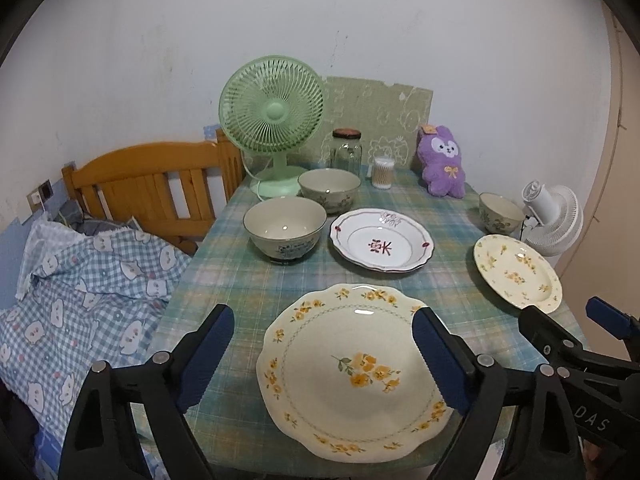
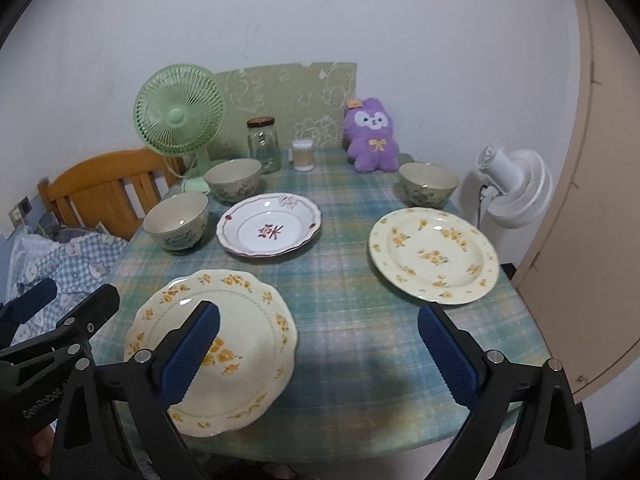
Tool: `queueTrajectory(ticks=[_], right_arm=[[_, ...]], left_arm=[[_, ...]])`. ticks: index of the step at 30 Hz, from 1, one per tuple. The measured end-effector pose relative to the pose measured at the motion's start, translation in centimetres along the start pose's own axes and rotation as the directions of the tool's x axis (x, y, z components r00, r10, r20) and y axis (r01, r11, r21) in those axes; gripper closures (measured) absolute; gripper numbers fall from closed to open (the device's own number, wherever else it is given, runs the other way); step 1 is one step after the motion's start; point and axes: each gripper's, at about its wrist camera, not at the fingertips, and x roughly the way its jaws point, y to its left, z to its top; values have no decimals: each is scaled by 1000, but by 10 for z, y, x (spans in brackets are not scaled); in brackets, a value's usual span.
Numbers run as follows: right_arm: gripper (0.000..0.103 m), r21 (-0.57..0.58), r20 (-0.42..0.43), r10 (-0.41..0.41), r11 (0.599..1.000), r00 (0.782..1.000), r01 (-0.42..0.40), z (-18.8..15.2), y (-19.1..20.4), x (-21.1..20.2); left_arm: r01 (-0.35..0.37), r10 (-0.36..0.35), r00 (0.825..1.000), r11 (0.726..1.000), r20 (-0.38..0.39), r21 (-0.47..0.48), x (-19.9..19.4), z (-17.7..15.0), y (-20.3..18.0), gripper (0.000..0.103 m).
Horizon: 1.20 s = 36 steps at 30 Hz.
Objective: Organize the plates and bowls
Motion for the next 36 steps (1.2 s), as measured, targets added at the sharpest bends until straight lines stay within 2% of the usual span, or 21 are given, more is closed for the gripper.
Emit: queueTrajectory(ticks=[10, 17, 25, 27, 30, 34, 36], right_arm=[[14, -40, -107, 14, 999, 994, -19, 11, 24, 55], [19, -46, -194, 9, 999, 981, -18, 5, 35, 92], [26, -49, -313, -4, 999, 950, -12, -8, 46, 134], [31, -48, -339, -4, 999, 941, -13, -11, 49, 143], [36, -43, -379, -6, 999, 925, -11, -15, 52, 154], [37, -29, -406, -17, 1000, 914, 6, -18, 52, 161], [38, -22, -421, -26, 1000, 907, 18, -21, 51, 164]], left_arm=[[8, -9, 994, 1000, -105, -12, 49, 2, 11, 25], [-14, 13, 983, 1000, -183, -7, 84, -2, 17, 25], [-23, 11, 952, 999, -307, -37, 122, -17, 29, 33], [-17, 4, 944, 999, -331, -37, 129, -18, 31, 33], [-10, -6, 933, 999, -359, -42, 139, -22, 34, 37], [7, -24, 924, 999, -382, -45, 148, -22, 35, 41], [-5, -9, 917, 999, -399, -33, 152, -24, 38, 43]])
